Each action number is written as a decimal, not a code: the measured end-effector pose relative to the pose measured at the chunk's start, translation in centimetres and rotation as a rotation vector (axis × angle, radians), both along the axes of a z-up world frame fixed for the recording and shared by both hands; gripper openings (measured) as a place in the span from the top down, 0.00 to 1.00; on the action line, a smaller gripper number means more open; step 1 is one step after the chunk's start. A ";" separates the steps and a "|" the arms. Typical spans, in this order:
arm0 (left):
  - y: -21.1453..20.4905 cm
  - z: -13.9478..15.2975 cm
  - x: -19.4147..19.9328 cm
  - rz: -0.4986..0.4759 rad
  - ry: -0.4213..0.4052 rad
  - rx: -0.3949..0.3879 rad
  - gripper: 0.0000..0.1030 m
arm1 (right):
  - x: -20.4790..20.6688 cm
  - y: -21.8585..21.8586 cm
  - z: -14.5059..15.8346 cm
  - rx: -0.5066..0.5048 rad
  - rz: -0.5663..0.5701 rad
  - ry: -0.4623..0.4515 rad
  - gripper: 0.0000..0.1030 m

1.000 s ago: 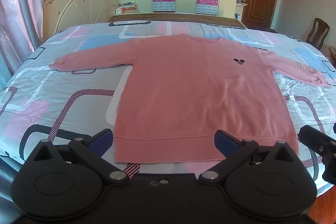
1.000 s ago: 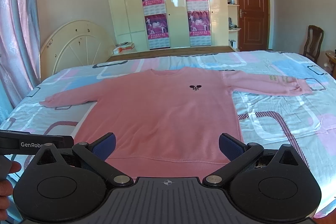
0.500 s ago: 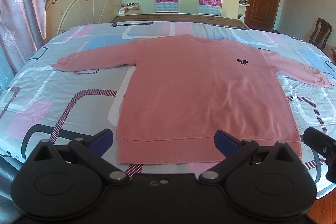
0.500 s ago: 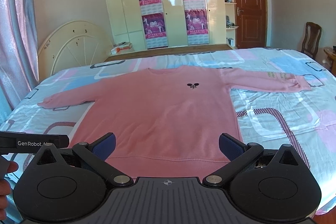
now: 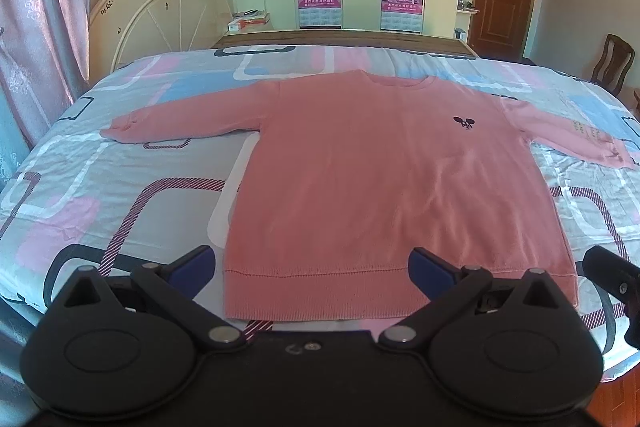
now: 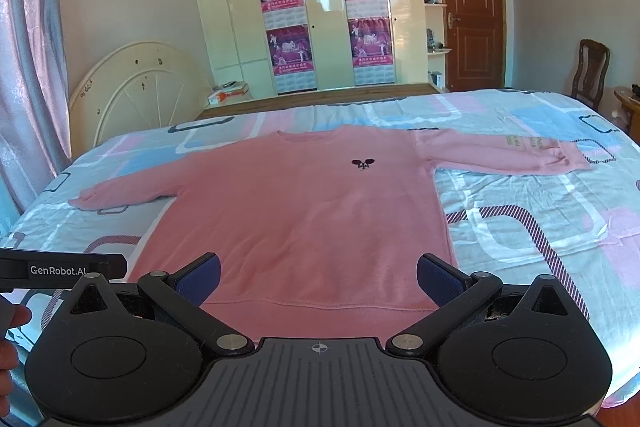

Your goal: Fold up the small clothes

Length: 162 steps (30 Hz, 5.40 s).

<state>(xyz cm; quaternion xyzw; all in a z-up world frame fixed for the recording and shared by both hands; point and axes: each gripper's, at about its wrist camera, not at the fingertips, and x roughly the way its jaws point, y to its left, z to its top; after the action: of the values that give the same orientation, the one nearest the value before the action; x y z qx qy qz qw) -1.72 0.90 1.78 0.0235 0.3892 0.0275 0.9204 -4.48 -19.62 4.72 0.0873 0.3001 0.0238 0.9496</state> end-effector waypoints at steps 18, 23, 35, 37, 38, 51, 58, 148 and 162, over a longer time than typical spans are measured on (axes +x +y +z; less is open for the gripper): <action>0.0 -0.2 0.5 0.001 0.002 -0.008 0.00 | 0.3 -0.3 -0.1 0.001 -0.013 -0.002 0.00; 0.0 -0.2 0.5 0.000 0.003 -0.009 0.00 | 0.4 -0.4 -0.1 -0.006 -0.014 -0.001 0.00; -0.6 -0.4 0.6 0.002 0.007 -0.009 0.00 | 0.4 -1.0 -0.3 -0.001 -0.023 -0.001 0.00; -0.5 -0.4 0.6 0.002 0.007 -0.008 0.00 | 0.5 -1.2 -0.4 0.000 -0.025 0.000 0.00; -0.5 -0.4 0.7 0.001 0.007 -0.007 0.00 | 0.5 -1.3 -0.5 -0.002 -0.028 0.000 0.00; -1.8 -0.8 1.8 0.016 0.011 -0.002 0.00 | 1.2 -3.3 -1.3 -0.001 -0.033 0.006 0.00; -2.4 -1.1 4.1 -0.003 0.018 0.004 0.00 | 2.8 -4.3 -1.7 0.003 -0.069 0.020 0.00; -5.8 -10.5 38.5 -0.025 0.122 -0.084 0.07 | 41.7 -11.6 -10.4 0.050 0.039 0.052 0.90; -6.1 -13.1 38.8 -0.255 0.223 -0.300 0.12 | 39.2 -4.9 -13.3 -0.026 0.037 0.131 0.51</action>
<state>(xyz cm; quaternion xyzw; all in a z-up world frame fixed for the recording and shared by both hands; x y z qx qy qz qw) 37.13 -5.24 -11.36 -0.0618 0.4824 -0.1502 0.8608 34.74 -24.55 -8.60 0.0708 0.3635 0.0318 0.9284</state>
